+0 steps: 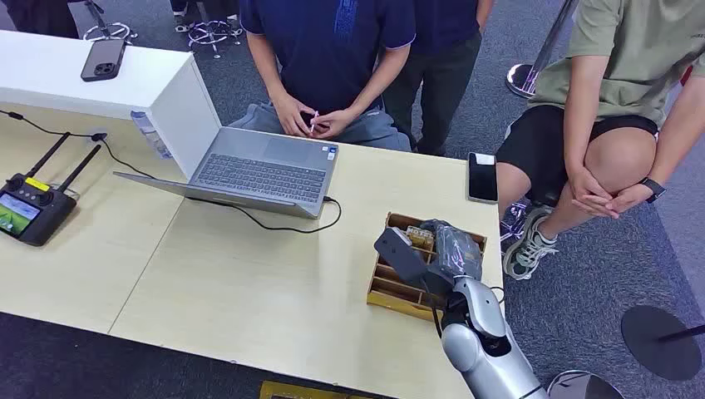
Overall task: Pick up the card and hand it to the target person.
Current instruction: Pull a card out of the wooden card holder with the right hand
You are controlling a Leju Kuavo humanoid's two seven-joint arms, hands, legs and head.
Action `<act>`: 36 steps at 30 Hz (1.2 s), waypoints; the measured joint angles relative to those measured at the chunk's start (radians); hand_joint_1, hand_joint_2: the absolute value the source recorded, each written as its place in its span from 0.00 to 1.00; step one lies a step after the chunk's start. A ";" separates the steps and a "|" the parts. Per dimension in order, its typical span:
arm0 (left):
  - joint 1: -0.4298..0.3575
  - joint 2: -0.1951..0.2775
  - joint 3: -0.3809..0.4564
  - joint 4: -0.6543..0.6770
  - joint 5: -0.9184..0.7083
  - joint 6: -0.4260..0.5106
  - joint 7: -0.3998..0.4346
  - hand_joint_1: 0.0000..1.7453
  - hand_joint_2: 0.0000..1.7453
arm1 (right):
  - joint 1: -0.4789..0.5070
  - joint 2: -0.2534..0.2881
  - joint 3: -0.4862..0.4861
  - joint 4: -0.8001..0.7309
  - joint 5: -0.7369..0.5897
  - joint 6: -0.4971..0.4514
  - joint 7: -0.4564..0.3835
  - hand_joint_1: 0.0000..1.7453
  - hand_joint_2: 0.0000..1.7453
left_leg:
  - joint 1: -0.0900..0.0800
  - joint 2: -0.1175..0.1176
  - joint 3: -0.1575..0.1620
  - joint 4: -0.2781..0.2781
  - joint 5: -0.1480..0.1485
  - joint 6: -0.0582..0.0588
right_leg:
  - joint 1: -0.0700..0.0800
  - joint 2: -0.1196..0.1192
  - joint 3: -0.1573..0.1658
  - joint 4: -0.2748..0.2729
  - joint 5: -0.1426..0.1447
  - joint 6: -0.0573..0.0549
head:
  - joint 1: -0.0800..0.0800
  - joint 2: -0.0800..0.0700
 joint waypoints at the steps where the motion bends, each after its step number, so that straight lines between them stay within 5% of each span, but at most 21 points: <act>1: 0.000 0.000 0.000 0.000 0.000 0.000 0.000 0.00 0.00 | 0.000 0.000 0.000 0.000 0.000 0.000 0.000 0.46 1.00 | 0.000 0.000 0.000 0.000 0.000 0.000 | 0.000 0.000 0.000 0.000 0.000 0.000 | 0.000 0.000; 13: 0.000 0.000 0.000 0.000 -0.001 0.000 0.001 0.00 0.00 | -0.003 0.000 0.000 0.002 0.000 -0.005 0.001 0.49 1.00 | 0.000 0.000 0.000 0.000 0.000 0.000 | 0.000 0.000 0.000 0.000 0.000 0.000 | 0.000 0.000; 20: 0.000 0.000 0.000 0.000 -0.007 0.000 0.007 0.00 0.00 | -0.003 0.000 0.000 0.004 -0.002 -0.005 0.003 0.37 1.00 | 0.000 0.000 0.000 0.000 0.000 0.000 | 0.000 0.000 0.000 0.000 0.000 0.000 | 0.000 0.000; 26: 0.000 0.000 0.000 0.000 -0.016 -0.001 0.010 0.00 0.00 | -0.003 0.000 0.000 0.009 -0.006 -0.006 0.003 0.13 1.00 | 0.000 0.000 0.000 0.000 0.000 0.000 | 0.000 0.000 0.000 0.000 0.000 0.000 | 0.000 0.000; 30: 0.000 0.000 0.000 0.000 -0.016 -0.001 0.010 0.00 0.00 | -0.003 0.000 0.000 0.014 -0.011 -0.006 0.003 0.18 1.00 | 0.000 0.000 0.000 0.000 0.000 0.000 | 0.000 0.000 0.000 0.000 0.000 0.000 | 0.000 0.000; 36: 0.000 0.000 0.000 0.000 -0.016 -0.001 0.010 0.00 0.00 | -0.003 0.000 0.000 0.025 -0.014 -0.007 0.002 0.38 1.00 | 0.000 0.000 0.000 0.000 0.000 0.000 | 0.000 0.000 0.000 0.000 0.000 0.000 | 0.000 0.000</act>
